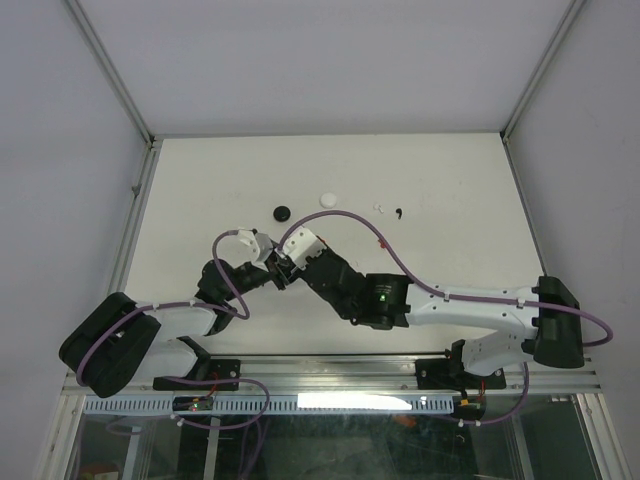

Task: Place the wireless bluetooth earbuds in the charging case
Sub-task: Place the earbud in the charging case, then pick up the earbud from the center of the board.

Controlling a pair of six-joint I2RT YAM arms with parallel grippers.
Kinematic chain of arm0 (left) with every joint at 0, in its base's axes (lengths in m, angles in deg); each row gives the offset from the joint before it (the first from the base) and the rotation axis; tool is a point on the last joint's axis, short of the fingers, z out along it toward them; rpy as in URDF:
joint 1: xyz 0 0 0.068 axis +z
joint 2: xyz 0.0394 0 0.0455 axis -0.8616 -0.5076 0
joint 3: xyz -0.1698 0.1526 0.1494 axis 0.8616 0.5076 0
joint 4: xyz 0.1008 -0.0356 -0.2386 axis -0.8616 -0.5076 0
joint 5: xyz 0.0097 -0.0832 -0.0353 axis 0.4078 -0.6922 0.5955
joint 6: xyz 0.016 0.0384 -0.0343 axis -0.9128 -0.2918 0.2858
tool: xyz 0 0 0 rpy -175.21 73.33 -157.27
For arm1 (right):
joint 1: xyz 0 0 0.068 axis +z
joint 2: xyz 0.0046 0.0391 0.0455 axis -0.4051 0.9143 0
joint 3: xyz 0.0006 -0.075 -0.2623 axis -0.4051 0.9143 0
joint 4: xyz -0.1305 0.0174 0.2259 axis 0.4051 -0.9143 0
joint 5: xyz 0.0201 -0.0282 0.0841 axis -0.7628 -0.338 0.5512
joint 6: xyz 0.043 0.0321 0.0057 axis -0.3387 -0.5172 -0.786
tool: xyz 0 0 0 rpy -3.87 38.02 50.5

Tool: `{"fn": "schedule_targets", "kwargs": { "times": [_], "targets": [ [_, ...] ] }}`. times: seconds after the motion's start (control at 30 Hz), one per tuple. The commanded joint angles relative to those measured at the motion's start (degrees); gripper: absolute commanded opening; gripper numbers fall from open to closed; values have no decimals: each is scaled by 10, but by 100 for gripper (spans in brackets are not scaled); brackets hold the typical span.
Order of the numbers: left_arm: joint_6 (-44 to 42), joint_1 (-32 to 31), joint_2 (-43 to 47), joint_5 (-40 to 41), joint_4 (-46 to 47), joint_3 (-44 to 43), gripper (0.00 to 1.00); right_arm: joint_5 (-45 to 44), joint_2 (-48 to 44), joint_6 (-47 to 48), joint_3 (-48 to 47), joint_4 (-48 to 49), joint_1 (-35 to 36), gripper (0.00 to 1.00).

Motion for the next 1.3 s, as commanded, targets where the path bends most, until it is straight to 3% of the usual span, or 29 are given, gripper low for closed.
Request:
{"fn": "schedule_targets", "kwargs": {
  "times": [0.0, 0.4, 0.53, 0.67, 0.77, 1.0, 1.27],
  "targets": [
    [-21, 4, 6, 16, 65, -2, 0, 30, -15, -72, -51, -35, -2, 36],
    [-20, 4, 27, 24, 23, 15, 0, 184, -91, -149, -53, -95, -95, 42],
    [-23, 5, 34, 37, 8, 22, 0, 226, -106, -168, -31, -110, -160, 43],
    [-22, 5, 58, 103, -60, 15, 0, 237, -106, -178, 8, -114, -240, 43],
    [-23, 5, 75, 136, -112, 9, 0, 245, -89, -184, 35, -113, -297, 43],
    [-35, 5, 88, 155, -119, 18, 0, 291, -28, -203, 90, -64, -409, 43],
    [-42, 5, 88, 147, -131, 11, 0, 334, 82, -189, 71, -19, -476, 42]
  ]
}}
